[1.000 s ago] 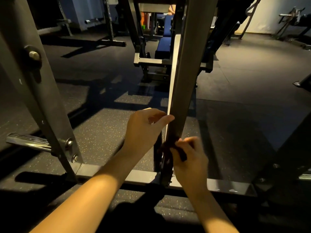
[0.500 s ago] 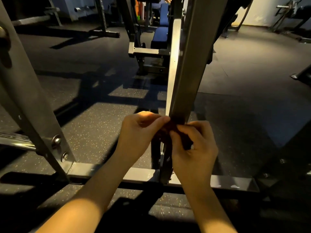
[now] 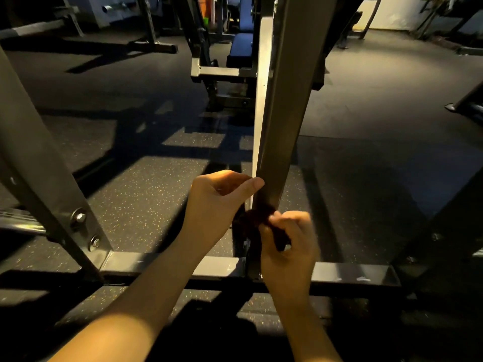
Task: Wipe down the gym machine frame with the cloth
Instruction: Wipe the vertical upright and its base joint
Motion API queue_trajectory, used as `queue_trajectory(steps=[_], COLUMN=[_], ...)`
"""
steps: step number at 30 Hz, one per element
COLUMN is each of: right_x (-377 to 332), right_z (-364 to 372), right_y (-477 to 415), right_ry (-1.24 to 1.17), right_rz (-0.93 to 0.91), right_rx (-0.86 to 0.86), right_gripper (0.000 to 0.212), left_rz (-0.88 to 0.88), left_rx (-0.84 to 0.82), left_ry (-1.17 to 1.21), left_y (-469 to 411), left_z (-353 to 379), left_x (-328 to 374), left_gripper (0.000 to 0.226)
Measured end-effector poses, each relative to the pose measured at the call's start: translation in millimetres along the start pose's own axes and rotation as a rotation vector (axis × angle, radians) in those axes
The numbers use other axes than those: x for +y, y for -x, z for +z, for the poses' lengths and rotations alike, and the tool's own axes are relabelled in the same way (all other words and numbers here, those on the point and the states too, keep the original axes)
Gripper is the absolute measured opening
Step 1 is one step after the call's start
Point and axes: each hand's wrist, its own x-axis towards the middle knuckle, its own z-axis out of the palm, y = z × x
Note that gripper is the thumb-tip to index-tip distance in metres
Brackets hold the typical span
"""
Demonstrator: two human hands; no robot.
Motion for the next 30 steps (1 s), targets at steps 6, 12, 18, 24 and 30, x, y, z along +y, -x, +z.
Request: queue_trajectory(steps=[6,12,18,24,30], right_x=[14.7,17.5,33.9,20.4,34.2], right_z=[0.1,1.9,9.3,3.6,17.1], right_y=[16.9,12.4,37.7,21.0,44.9], right_ry=[0.096,0.019,0.143,0.036,0.1], right_rz=[0.155,0.089,0.418,0.205,0.537], right_rx=[-0.056,-0.038,-0.142,-0.012,-0.086], right_gripper=[0.006,0.014,0.026,0.013,0.024], left_rz=[0.02,0.004,0.049,0.043,0.042], left_rx=[0.0,-0.016,0.025,0.017,0.016], left_ry=[-0.104,-0.073,-0.159,-0.111,-0.098], left_y=[13.8,14.7,14.6,13.4,13.1], left_z=[5.6,9.1,8.0,11.3,12.4], left_x=[-16.9,-17.4,-34.8,-39.4,-42.7], left_gripper=[0.028,0.025,0.019,0.02,0.02])
